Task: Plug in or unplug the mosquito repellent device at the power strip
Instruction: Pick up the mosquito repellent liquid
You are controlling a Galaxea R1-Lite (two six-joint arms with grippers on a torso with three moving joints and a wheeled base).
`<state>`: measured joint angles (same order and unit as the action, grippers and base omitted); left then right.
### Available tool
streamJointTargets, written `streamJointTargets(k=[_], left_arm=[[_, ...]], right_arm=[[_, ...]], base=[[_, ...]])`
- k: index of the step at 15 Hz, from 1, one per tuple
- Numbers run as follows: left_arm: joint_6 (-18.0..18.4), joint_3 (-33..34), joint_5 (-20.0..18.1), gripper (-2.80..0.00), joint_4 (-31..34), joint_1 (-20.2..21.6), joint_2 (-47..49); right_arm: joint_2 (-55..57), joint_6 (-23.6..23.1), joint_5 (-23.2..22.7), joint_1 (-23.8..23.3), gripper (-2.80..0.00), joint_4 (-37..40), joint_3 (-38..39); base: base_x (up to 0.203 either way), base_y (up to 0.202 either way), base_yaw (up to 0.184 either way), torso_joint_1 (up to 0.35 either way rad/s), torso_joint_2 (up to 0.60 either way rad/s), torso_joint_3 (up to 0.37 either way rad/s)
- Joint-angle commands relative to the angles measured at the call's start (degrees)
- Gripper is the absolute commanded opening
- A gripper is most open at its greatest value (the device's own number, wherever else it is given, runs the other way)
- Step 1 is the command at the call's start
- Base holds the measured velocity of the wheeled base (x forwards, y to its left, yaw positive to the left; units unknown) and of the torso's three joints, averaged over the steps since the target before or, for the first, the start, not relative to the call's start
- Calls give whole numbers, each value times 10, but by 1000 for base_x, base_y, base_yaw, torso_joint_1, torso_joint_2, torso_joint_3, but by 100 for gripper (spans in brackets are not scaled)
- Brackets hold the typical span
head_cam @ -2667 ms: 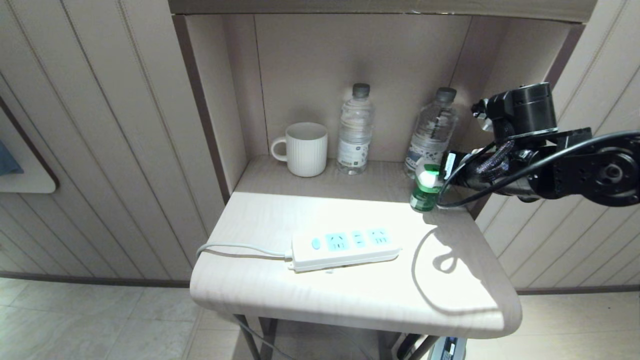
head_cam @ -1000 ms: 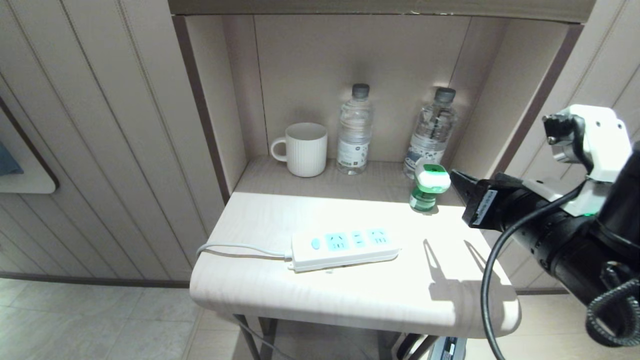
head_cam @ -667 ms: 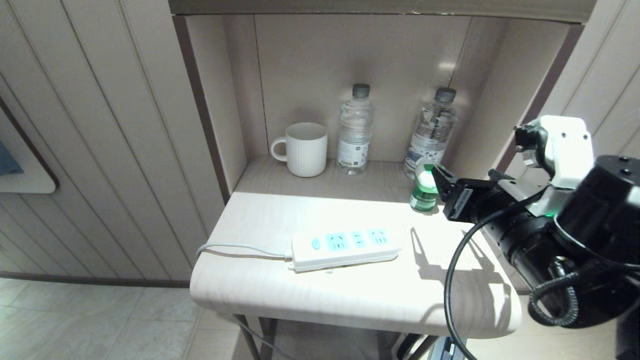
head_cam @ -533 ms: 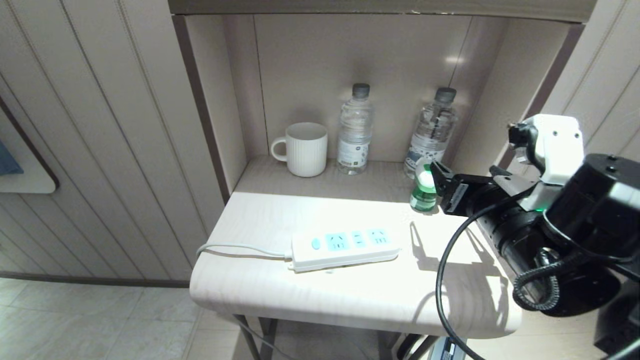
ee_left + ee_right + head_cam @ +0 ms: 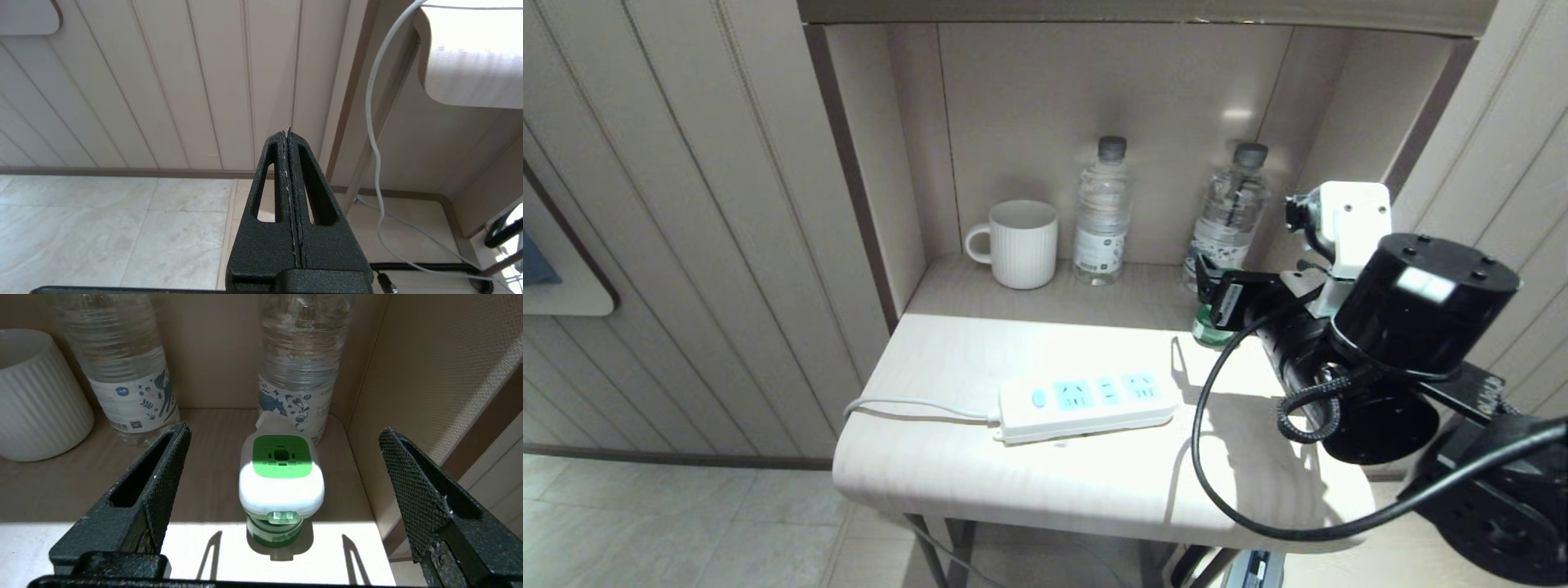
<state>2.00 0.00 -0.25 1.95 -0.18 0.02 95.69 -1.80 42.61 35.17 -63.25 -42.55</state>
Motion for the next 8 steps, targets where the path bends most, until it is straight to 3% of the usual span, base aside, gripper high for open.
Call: streamJointTargets(k=[1, 6, 8], left_arm=[[0, 0, 0, -280, 0, 0, 0], [0, 0, 0, -280, 0, 0, 0], [0, 0, 0, -280, 0, 0, 0]], right_arm=[[27, -7, 2, -5, 0, -19, -5], [67, -69, 2, -10, 0, -114, 1], [84, -72, 0, -11, 0, -131, 2]], base=[[0, 0, 0, 0, 0, 0], [0, 0, 0, 0, 0, 0], [0, 0, 0, 0, 0, 0]])
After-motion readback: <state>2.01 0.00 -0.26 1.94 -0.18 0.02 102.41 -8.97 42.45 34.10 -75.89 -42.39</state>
